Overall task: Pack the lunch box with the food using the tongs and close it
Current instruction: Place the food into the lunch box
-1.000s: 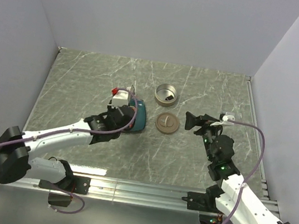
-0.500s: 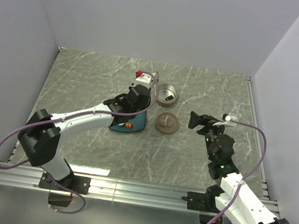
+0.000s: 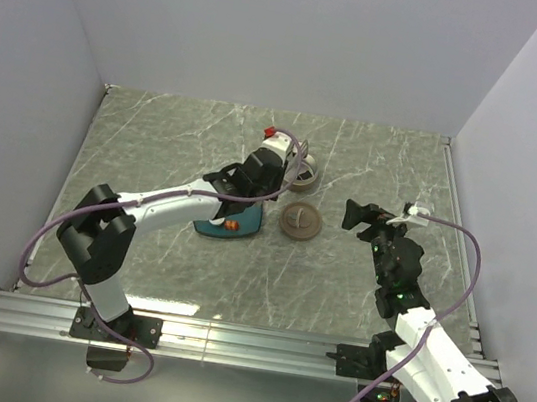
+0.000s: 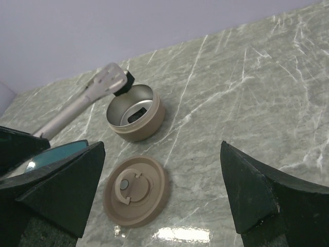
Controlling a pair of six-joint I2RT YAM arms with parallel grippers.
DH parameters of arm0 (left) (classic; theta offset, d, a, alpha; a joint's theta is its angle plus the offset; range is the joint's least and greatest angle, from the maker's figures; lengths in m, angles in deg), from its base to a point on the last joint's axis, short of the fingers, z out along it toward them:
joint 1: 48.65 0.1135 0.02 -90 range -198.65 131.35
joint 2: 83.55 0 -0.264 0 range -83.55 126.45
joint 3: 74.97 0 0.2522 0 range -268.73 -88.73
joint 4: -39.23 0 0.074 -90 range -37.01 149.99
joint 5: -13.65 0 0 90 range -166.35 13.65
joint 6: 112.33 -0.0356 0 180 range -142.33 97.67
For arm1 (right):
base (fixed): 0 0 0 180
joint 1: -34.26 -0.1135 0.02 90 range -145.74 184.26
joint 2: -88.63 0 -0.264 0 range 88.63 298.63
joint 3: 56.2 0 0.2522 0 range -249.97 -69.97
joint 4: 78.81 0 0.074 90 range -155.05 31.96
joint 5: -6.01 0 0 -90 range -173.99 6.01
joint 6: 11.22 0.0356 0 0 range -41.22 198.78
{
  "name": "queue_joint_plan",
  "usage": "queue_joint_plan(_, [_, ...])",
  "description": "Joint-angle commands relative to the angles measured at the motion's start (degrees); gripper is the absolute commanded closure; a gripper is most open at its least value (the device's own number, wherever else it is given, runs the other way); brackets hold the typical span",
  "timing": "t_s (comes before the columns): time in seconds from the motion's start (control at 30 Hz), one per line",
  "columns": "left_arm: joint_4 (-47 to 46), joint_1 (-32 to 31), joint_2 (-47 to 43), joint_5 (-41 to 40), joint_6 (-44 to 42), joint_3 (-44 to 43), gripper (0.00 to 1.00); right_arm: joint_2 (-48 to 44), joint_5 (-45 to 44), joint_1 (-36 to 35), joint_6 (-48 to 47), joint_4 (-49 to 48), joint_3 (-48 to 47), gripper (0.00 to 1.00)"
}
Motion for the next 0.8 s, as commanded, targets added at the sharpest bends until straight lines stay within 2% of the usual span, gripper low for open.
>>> queue_joint_plan(0.0, [-3.35, -0.08, 0.27, 2.14, -0.55, -3.21, 0.76, -0.17, 0.73, 0.56, 0.67, -3.65, 0.39, 0.0])
queue_joint_plan(0.3, [-1.33, -0.08, 4.4, 2.85, -0.37, -6.2, 0.77, 0.27, 1.34, 0.82, 0.76, -3.82, 0.39, 0.0])
queue_joint_plan(0.77, [-0.63, -0.08, 3.44, 2.41, 0.33, -4.35, 0.77, 1.33, 2.22, 1.26, 0.93, -4.18, 0.13, 0.0])
